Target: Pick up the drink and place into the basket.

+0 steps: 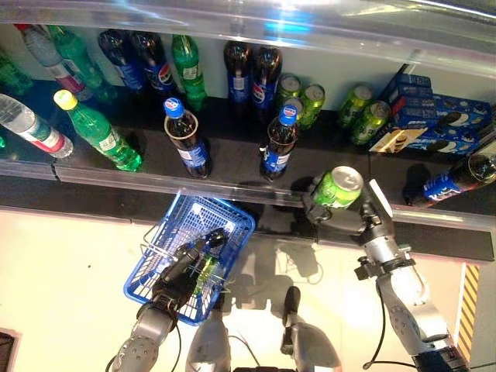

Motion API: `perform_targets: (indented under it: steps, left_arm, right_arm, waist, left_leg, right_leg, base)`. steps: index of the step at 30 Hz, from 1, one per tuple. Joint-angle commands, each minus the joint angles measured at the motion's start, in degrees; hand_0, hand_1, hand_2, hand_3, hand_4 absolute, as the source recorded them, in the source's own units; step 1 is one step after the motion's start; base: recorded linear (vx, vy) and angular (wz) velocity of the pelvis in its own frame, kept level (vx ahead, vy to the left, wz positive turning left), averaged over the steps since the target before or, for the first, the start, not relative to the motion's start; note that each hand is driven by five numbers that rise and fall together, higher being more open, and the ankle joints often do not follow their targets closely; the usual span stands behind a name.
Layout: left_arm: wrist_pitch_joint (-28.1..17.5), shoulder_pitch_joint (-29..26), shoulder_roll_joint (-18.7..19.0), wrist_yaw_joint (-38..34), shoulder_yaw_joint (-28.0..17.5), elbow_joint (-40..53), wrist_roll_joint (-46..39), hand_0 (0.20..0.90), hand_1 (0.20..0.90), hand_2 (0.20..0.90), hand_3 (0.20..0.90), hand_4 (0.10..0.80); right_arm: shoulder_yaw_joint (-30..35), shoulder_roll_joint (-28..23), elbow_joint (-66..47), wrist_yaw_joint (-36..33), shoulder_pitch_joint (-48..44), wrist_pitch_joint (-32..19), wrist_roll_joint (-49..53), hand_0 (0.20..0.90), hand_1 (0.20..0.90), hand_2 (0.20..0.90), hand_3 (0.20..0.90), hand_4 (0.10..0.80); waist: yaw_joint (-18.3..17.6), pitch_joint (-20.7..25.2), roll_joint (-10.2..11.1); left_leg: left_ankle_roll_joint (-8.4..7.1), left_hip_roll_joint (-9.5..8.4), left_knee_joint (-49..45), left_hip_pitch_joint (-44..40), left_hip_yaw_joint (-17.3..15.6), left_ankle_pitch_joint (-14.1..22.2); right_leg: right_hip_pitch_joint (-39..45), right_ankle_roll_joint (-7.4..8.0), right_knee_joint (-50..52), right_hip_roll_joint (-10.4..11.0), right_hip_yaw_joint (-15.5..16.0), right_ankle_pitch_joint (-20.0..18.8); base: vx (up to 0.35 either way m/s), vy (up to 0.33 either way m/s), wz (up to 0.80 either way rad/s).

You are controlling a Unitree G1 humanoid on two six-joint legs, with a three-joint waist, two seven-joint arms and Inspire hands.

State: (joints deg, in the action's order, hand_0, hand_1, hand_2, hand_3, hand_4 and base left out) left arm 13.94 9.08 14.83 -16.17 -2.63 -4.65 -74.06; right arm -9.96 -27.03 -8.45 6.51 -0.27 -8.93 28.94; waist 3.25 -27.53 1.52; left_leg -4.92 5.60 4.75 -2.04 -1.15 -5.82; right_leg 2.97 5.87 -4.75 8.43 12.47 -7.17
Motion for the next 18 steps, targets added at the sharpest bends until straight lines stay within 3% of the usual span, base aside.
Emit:
perform_targets:
  steps: [1, 10, 18]
  left_arm:
    - [-3.82, 1.79, 6.08, 4.97, 1.15, 15.37, -0.56, 0.3, 0.3, 0.3, 0.2, 0.1]
    - [-2.62, -0.13, 8.5, 5.33, 6.72, 18.28, -2.83, 0.3, 0.3, 0.3, 0.2, 0.1]
    - [1.37, -0.44, 10.48, 9.34, 10.64, 21.85, -4.25, 0.3, 0.3, 0.3, 0.2, 0.1]
  right_arm:
    - [-6.96, -0.98, -6.42, 4.68, 2.71, -4.01, 2.44, 0.3, 0.3, 0.3, 0.2, 0.1]
    - [-17.93, 0.13, -2.91, 1.45, -3.23, -3.79, 1.07, 0.3, 0.3, 0.3, 0.2, 0.1]
    - [-25.35, 2.39, 1.16, -3.1, -7.7, -4.7, -1.32, 0.3, 0.3, 0.3, 0.2, 0.1]
  waist:
    - [1.54, 19.27, -1.93]
    - [4.23, 18.82, -3.18]
    - [7.4, 18.26, -4.08]
  left_leg:
    - [0.28, -0.85, -0.91, -0.2, -0.67, 3.78]
    - [0.24, -1.73, -1.1, 0.13, 1.95, 3.54]
    - [0.3, -2.61, -1.68, 1.23, 4.68, 3.22]
  right_leg:
    - [2.98, 2.93, 3.12, 2.39, 1.41, 6.38]
    - [3.74, 3.06, 3.41, 3.37, 3.39, 6.57]
    - [4.22, 3.41, 3.72, 4.43, 5.1, 6.56]
  base:
    - [0.034, 0.061, 0.13]
    - [0.018, 0.058, 0.18]
    - [0.002, 0.047, 0.15]
